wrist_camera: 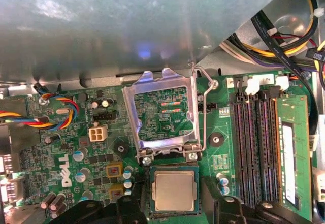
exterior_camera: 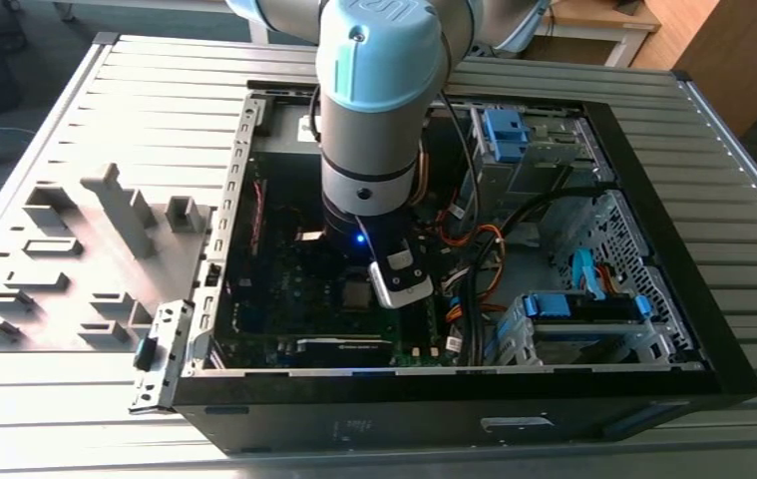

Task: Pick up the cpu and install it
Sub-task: 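Place the cpu into insertion slot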

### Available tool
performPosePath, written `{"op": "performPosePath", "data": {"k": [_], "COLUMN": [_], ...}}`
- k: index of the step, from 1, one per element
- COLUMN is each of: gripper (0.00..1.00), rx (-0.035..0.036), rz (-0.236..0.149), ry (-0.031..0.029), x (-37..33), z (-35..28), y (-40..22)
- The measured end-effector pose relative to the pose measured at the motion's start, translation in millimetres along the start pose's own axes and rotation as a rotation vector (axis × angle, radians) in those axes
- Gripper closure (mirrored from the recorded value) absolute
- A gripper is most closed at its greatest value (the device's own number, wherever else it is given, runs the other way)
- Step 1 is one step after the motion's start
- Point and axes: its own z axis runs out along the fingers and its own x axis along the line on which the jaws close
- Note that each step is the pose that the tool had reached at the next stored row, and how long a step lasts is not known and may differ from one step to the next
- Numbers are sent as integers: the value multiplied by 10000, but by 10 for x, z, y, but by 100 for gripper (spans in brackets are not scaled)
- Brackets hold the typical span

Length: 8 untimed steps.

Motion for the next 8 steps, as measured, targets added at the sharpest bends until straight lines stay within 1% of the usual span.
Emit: {"op": "performPosePath", "data": {"k": [2,3,8], "gripper": [47,52,52], "rx": [2,2,-2], "rz": [0,0,0], "ry": [-1,-2,-3], "x": [0,0,0], "z": [-1,-1,-1], "y": [0,0,0]}}
